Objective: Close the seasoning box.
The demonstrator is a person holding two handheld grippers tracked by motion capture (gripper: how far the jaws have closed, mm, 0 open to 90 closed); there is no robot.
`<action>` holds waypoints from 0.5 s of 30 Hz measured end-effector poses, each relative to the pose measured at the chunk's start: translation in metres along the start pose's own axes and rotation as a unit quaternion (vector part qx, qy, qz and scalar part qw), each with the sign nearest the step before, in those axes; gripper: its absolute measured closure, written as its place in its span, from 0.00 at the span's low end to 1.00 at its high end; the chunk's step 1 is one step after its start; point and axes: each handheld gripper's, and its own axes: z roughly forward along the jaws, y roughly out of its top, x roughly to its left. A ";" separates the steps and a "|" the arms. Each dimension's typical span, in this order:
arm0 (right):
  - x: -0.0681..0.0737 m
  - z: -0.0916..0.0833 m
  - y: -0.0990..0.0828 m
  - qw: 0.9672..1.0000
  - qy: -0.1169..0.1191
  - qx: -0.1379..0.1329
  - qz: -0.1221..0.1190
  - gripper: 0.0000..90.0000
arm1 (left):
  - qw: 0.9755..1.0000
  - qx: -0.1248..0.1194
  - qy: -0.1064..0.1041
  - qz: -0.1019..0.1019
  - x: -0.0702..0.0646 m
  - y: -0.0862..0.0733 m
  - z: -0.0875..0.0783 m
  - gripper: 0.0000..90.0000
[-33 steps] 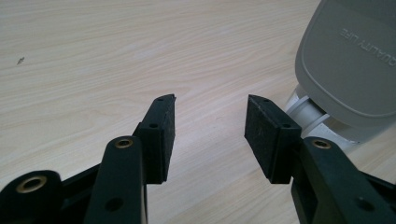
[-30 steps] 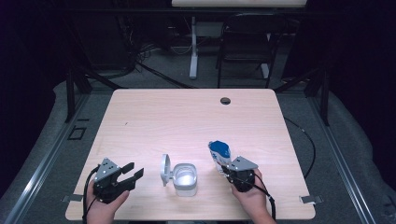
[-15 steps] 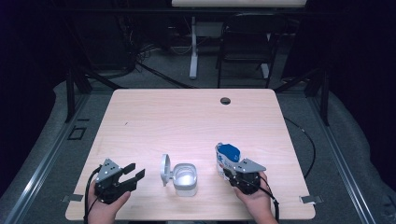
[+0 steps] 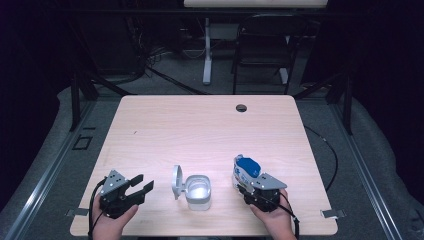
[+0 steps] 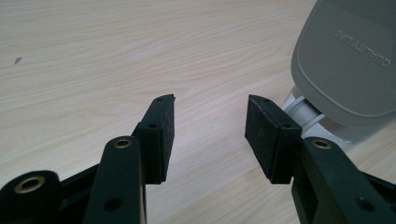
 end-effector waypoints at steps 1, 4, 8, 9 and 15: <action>0.001 0.000 0.000 1.000 0.001 -0.001 -0.002 0.59 | 1.000 0.000 0.000 0.000 0.000 0.000 0.000 0.59; 0.002 -0.002 -0.001 1.000 0.001 0.002 -0.006 0.57 | 1.000 0.000 -0.001 0.000 0.000 0.000 0.000 0.59; 0.003 -0.005 -0.004 1.000 0.000 -0.001 -0.002 0.54 | 1.000 -0.001 -0.002 0.001 -0.001 0.000 0.000 0.59; 0.004 -0.006 -0.004 1.000 -0.003 -0.003 -0.001 0.54 | 1.000 -0.001 -0.002 0.001 -0.001 0.000 0.000 0.59; 0.004 -0.010 -0.009 1.000 -0.001 -0.006 0.003 0.53 | 1.000 -0.003 -0.004 0.001 -0.003 0.000 0.000 0.59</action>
